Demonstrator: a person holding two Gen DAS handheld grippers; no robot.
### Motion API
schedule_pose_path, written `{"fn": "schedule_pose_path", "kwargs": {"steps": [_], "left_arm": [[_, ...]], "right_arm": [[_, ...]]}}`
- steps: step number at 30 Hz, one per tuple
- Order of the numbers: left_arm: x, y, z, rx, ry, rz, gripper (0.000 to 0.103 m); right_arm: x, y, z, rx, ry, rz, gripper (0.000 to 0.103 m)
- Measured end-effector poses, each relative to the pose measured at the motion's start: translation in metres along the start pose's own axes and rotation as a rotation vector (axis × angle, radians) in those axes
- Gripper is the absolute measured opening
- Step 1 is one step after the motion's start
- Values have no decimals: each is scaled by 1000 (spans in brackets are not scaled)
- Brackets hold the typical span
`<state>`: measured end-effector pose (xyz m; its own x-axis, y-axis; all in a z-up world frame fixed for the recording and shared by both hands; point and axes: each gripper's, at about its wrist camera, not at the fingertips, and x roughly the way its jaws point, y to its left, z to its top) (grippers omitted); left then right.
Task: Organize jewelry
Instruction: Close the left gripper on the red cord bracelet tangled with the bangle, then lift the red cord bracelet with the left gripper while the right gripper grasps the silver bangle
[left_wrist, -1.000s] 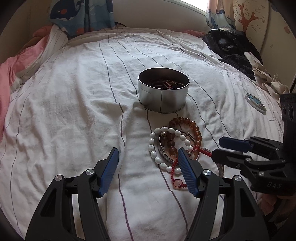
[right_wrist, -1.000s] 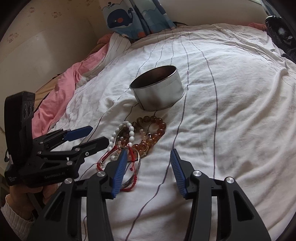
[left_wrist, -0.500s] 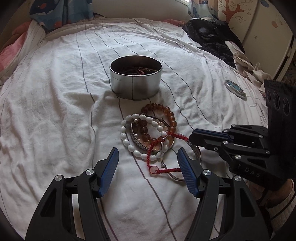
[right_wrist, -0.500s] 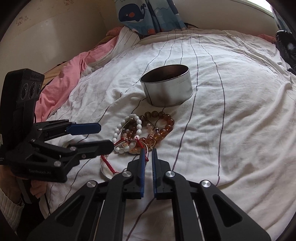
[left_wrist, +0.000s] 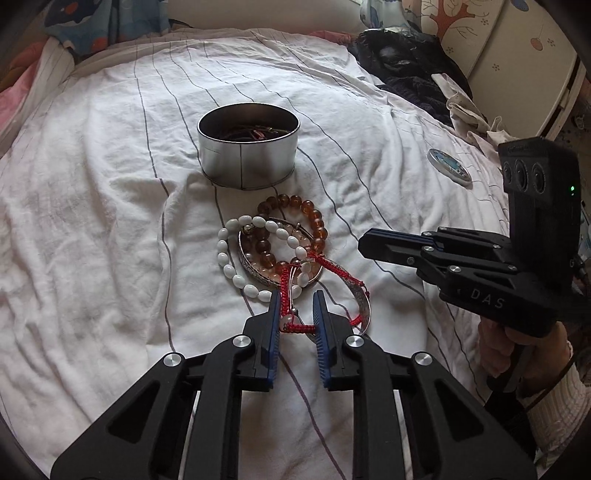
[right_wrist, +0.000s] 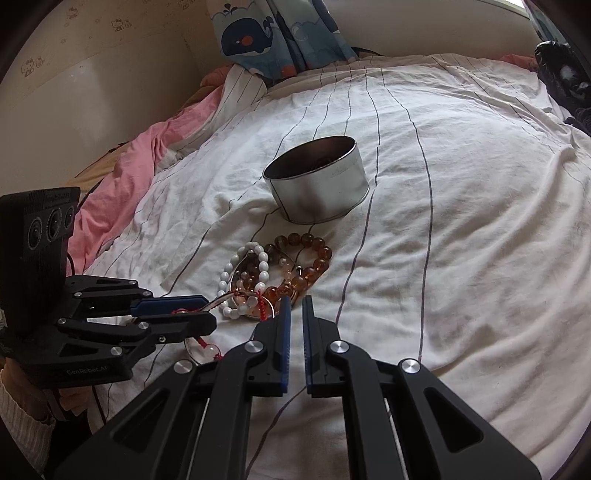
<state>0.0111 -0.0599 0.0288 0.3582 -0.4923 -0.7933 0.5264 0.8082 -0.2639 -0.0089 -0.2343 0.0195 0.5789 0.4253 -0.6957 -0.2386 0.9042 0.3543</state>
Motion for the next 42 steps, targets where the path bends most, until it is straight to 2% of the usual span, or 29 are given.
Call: {"fn": "schedule_pose_path", "kwargs": {"steps": [5, 7, 8, 9, 10, 14, 15, 16, 18, 21, 26, 29, 30, 33, 39, 42], "left_arm": [[-6, 14, -5, -46, 25, 14, 23], [-9, 18, -8, -67, 30, 8, 45], [-11, 20, -9, -81, 29, 2, 49], [-12, 21, -10, -95, 26, -6, 51], [-12, 23, -11, -108, 27, -20, 51], [-5, 22, -13, -141, 25, -49, 51], [-4, 21, -12, -145, 20, -59, 50], [-3, 19, -12, -146, 14, -57, 33], [-3, 16, -10, -130, 5, -36, 12], [-14, 13, -7, -118, -35, -33, 6], [-35, 17, -1, -127, -96, -57, 5], [-29, 11, -1, -16, -51, 198, 5], [-29, 16, -2, -38, -46, 201, 5], [-38, 29, -2, -110, -78, 109, 5], [-49, 38, -2, -174, -133, 15, 5], [-65, 36, 1, -174, -221, -25, 5]], "right_arm": [[2, 2, -3, 5, 16, 25, 7], [2, 3, -3, 13, 20, 65, 9], [2, 4, -3, 19, 20, 90, 12], [1, 5, -3, 27, 18, 109, 23], [1, 6, -3, 32, 16, 123, 30], [5, 12, -5, 14, 38, 123, 30], [6, 13, -6, 4, 49, 122, 30], [7, 15, -6, -9, 55, 111, 30], [8, 19, -7, -33, 61, 98, 26], [7, 18, -7, -32, 62, 88, 24], [8, 15, -7, -16, 66, 88, 24], [10, 14, -8, -14, 70, 75, 24], [10, 13, -8, -10, 70, 76, 24], [8, 13, -7, -3, 61, 84, 24], [7, 14, -7, 0, 56, 90, 29], [5, 15, -6, 8, 46, 110, 31]]}}
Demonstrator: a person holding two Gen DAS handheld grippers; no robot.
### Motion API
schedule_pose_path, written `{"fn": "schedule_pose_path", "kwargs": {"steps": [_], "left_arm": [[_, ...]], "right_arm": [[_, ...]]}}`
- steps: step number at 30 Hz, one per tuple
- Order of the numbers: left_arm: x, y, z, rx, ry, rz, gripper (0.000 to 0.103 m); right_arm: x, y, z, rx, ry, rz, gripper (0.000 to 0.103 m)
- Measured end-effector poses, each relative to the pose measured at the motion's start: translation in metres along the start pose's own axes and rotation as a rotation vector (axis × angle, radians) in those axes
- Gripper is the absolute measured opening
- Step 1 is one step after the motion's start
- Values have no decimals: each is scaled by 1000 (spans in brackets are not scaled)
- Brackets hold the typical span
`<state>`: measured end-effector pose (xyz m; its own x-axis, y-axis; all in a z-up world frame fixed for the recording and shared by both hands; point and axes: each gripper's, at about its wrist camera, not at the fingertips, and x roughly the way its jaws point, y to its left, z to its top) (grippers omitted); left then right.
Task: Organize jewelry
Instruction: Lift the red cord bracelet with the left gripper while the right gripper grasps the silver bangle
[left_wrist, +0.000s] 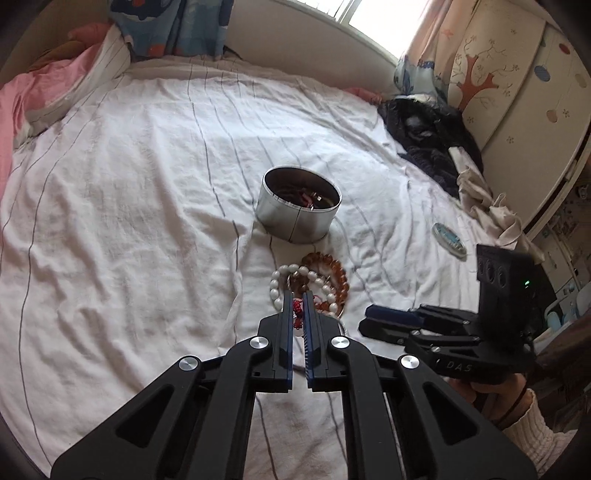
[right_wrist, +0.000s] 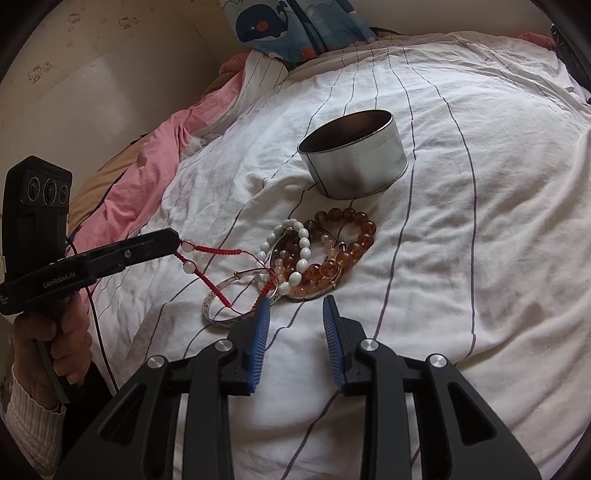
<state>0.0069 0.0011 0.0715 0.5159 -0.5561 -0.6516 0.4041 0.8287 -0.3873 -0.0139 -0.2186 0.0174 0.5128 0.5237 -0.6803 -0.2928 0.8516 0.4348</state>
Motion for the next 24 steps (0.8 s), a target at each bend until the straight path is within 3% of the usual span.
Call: {"fn": "schedule_pose_path", "kwargs": {"steps": [4, 12, 14, 16, 20, 21, 22, 24], "left_arm": [[-17, 1, 8, -8, -82, 13, 5], [-9, 5, 5, -7, -54, 59, 5], [-8, 1, 5, 10, -55, 67, 5], [-7, -2, 5, 20, -60, 77, 5], [-7, 0, 5, 11, -69, 87, 5], [-7, 2, 6, 6, -70, 89, 5], [-8, 3, 6, 0, -72, 91, 5], [-10, 6, 5, -4, -77, 92, 5]], "right_arm": [[3, 8, -1, -13, 4, 27, 34], [26, 12, 0, 22, 23, 2, 34], [27, 15, 1, 4, 31, 8, 28], [24, 18, 0, -18, 29, 9, 9], [15, 20, 0, -25, 15, 30, 7], [14, 21, 1, -19, 11, 43, 10], [13, 23, 2, -14, 7, 52, 28], [16, 24, 2, 13, 12, 67, 43]]}}
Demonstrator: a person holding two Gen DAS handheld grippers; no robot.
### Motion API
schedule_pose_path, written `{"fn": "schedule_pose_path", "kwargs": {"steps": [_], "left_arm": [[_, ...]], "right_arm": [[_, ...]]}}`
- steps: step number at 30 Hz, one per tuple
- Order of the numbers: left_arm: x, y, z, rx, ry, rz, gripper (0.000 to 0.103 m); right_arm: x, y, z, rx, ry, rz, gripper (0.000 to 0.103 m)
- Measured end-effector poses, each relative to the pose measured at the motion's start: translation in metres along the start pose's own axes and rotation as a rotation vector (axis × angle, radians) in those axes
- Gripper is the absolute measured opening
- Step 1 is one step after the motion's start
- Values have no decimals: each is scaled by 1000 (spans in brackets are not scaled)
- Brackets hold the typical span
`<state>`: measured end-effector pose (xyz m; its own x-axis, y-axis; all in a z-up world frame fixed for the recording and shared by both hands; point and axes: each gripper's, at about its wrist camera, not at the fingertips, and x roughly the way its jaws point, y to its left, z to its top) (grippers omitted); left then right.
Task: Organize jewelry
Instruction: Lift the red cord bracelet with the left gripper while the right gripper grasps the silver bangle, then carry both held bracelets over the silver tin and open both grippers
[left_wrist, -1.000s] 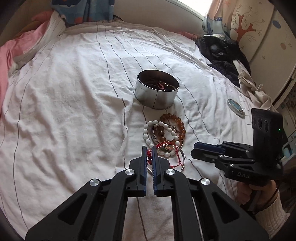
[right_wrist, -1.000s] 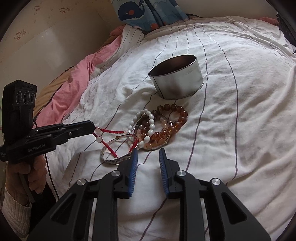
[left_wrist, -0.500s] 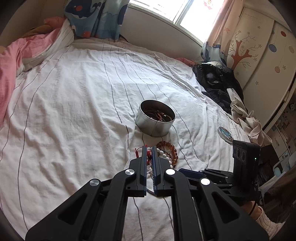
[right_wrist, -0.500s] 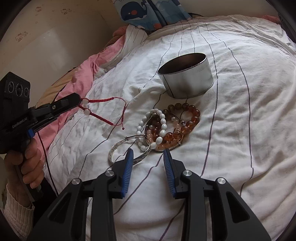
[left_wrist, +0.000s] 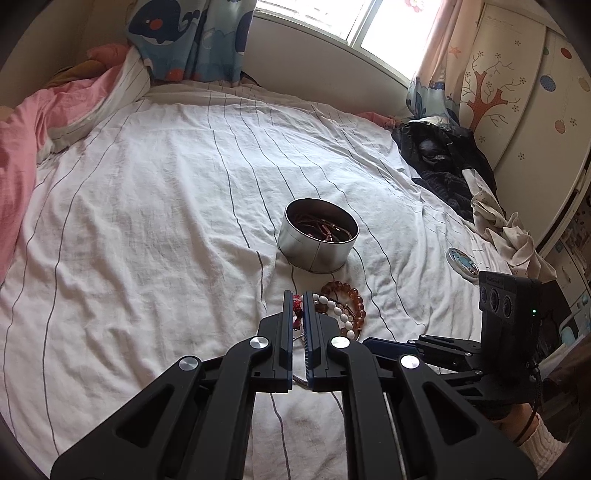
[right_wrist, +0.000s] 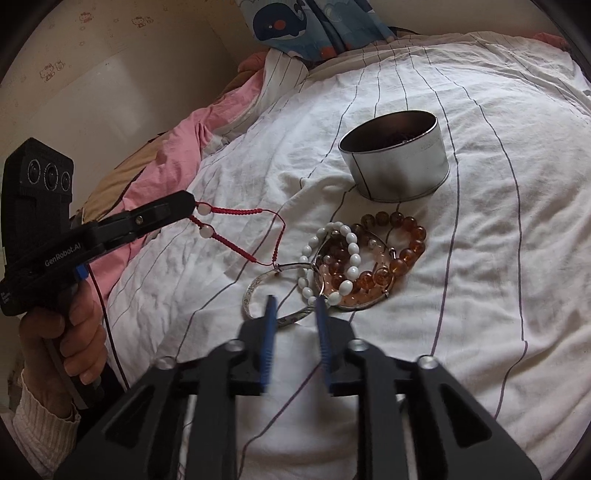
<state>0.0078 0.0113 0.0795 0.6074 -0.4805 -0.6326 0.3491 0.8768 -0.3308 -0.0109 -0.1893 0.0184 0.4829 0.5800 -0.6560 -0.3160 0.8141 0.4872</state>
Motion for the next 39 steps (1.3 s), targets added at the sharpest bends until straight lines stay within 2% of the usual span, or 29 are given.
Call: {"fn": "schedule_pose_path", "kwargs": {"steps": [3, 5, 7, 9, 12, 15, 17, 29, 39], "left_arm": [[0, 0, 0, 4, -1, -1, 5], [0, -1, 0, 8, 1, -3, 5], [0, -3, 0, 13, 1, -6, 5], [-1, -3, 0, 14, 1, -8, 5], [1, -6, 0, 16, 2, -19, 5], [4, -10, 0, 22, 7, -33, 5], [8, -14, 0, 27, 13, -37, 5], [25, -43, 14, 48, -30, -70, 5], [42, -70, 28, 128, -66, -16, 5]], "right_arm": [[12, 1, 1, 26, 19, -7, 43], [20, 2, 1, 23, 27, -27, 35], [24, 4, 2, -3, 35, -50, 20], [16, 6, 3, -46, 28, -76, 11], [-2, 4, 1, -89, 6, -134, 4], [-16, -6, -1, -101, -11, -218, 3], [-19, -17, 0, -79, -13, -234, 3], [-40, -28, 19, 1, -121, -196, 3], [-58, -48, 56, 47, -166, -200, 3]]}}
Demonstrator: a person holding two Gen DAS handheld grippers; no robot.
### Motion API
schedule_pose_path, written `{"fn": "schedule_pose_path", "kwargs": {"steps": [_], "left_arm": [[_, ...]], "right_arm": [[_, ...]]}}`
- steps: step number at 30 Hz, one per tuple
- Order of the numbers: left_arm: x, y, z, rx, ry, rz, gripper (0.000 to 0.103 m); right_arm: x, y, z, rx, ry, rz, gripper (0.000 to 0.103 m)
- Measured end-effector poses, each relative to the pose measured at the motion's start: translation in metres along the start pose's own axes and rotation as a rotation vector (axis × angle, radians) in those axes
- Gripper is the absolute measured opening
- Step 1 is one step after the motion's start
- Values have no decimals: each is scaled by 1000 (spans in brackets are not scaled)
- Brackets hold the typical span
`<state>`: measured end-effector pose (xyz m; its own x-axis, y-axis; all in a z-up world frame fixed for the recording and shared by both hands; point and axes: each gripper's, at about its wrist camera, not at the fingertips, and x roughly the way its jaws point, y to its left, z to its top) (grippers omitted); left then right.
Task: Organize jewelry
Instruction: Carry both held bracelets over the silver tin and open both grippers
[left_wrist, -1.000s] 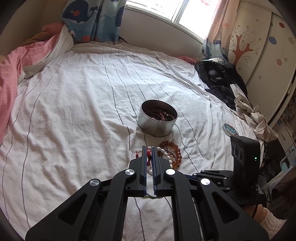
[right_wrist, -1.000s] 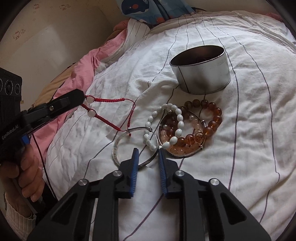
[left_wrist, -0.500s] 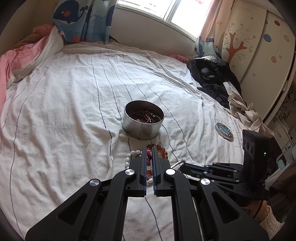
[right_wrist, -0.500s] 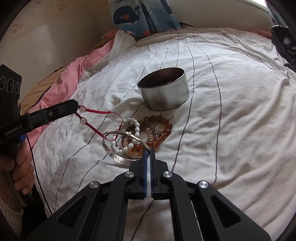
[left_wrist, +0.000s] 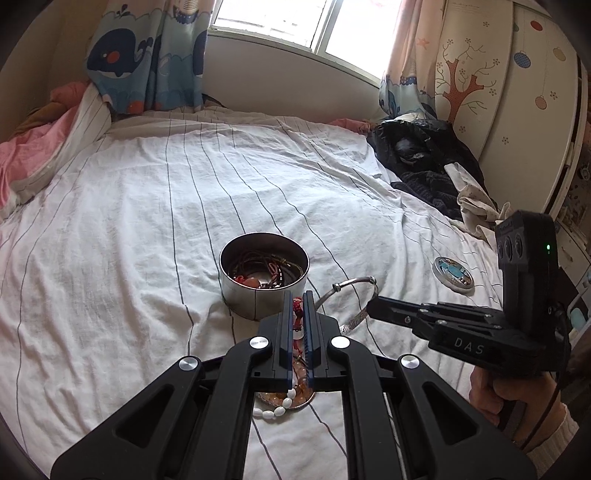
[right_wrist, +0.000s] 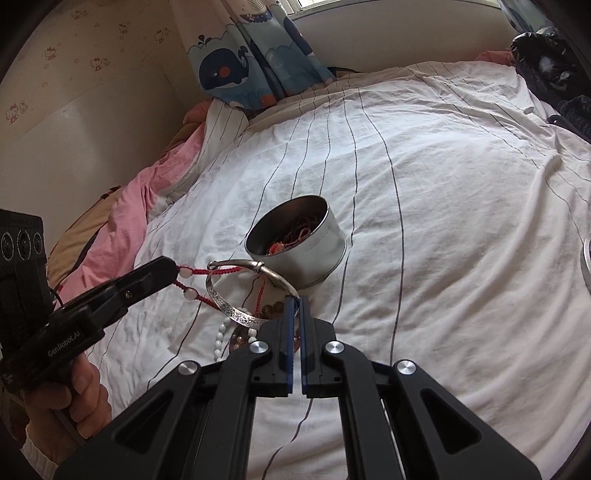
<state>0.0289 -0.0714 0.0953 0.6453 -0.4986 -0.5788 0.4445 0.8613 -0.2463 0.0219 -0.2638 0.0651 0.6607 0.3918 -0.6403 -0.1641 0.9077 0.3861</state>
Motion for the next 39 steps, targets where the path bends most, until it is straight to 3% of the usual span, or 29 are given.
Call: {"fn": "schedule_pose_path", "kwargs": {"steps": [8, 18, 27, 39], "left_arm": [[-2, -17, 8, 89, -26, 67, 5], [4, -11, 16, 80, -41, 124, 5], [9, -13, 41, 80, -106, 130, 5], [40, -2, 56, 28, -116, 94, 5]], "right_arm": [[2, -10, 11, 21, -29, 10, 3], [4, -11, 18, 25, -32, 6, 3], [3, -8, 37, 9, -77, -19, 3], [12, -14, 47, 4, -91, -65, 3]]}}
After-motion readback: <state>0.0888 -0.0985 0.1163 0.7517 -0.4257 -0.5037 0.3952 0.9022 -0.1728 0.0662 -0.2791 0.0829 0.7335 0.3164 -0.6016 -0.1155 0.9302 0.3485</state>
